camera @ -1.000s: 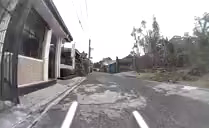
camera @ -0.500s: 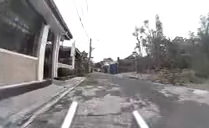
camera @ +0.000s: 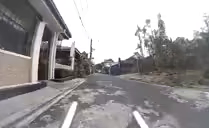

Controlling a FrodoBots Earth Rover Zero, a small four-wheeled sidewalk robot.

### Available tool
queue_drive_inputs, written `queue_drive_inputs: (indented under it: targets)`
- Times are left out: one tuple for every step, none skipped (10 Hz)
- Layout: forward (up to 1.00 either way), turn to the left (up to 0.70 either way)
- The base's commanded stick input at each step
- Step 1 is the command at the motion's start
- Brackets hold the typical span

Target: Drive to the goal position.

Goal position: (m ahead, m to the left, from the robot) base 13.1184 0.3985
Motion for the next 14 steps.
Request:
queue_drive_inputs:
  targets:
    - [0.85, 0.0]
    - [0.85, 0.0]
    - [0.85, 0.0]
    - [0.85, 0.0]
    - [0.85, 0.0]
    - [0.85, 0.0]
    - [0.85, 0.0]
    - [0.85, 0.0]
    - [0.85, 0.0]
    - [0.85, 0.0]
    - [0.85, 0.0]
    - [0.85, 0.0]
    - [0.85, 0.0]
    - [0.85, 0.0]
